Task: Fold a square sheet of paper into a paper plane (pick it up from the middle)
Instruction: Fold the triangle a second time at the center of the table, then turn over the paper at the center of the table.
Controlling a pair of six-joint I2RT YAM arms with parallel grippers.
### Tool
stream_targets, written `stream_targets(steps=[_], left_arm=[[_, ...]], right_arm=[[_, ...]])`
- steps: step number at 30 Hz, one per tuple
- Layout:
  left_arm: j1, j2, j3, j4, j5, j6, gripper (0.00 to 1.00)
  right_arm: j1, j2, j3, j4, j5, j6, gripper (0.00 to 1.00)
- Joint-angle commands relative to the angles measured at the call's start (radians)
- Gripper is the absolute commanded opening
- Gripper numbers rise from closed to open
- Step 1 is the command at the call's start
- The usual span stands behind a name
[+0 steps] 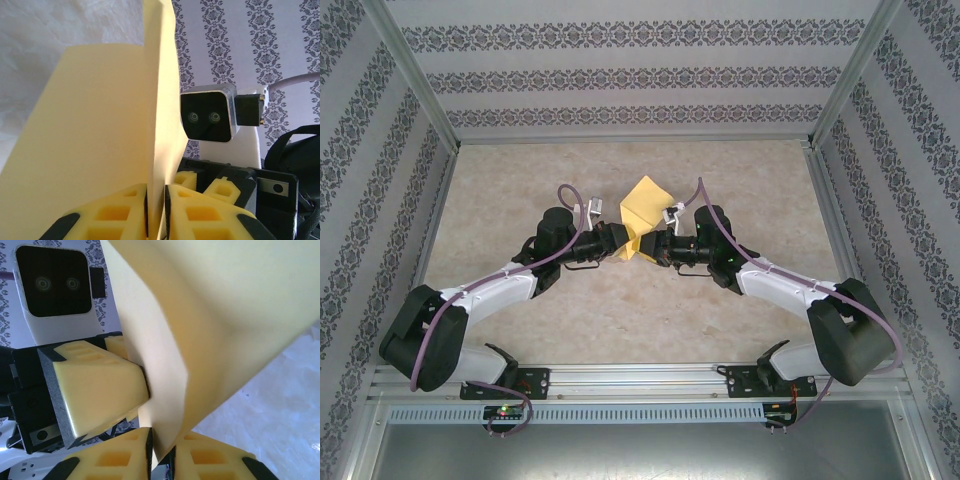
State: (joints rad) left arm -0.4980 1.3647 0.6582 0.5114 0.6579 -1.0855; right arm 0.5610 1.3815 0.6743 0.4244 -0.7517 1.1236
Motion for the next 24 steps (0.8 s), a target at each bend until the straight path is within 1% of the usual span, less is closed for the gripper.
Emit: stream_targets(steps=[1,5,8,10,12,16,19,22,24], left_arm=[[-0.008,0.005,-0.008,0.038,0.019,0.001,0.2],[-0.008,0.0,-0.003,0.009,0.019,0.018,0.24],[-0.009,-0.007,-0.002,0.001,0.02,0.021,0.25],[-0.008,-0.008,0.001,-0.014,0.015,0.03,0.28],[-0.008,-0.008,0.007,-0.034,0.016,0.042,0.35],[-0.007,-0.014,0.019,-0.075,0.014,0.07,0.5],[-0.004,-0.029,0.044,-0.145,0.011,0.112,0.6],[0.004,-0.048,0.064,-0.218,0.013,0.155,0.67],[0.009,-0.072,0.089,-0.31,0.003,0.214,0.7]], right_arm=[[-0.001,-0.019,0.018,0.018,-0.012,-0.011,0.15],[-0.008,-0.025,0.012,0.009,-0.014,-0.015,0.1],[-0.013,-0.037,0.013,-0.018,-0.011,-0.029,0.07],[-0.018,-0.043,0.014,-0.03,-0.009,-0.036,0.06],[-0.021,-0.048,0.016,-0.048,-0.012,-0.048,0.05],[-0.033,-0.07,0.034,-0.164,0.001,-0.111,0.03],[-0.048,-0.091,0.064,-0.334,0.038,-0.198,0.02],[-0.052,-0.108,0.125,-0.59,0.117,-0.341,0.01],[-0.049,-0.113,0.184,-0.795,0.221,-0.461,0.0]])
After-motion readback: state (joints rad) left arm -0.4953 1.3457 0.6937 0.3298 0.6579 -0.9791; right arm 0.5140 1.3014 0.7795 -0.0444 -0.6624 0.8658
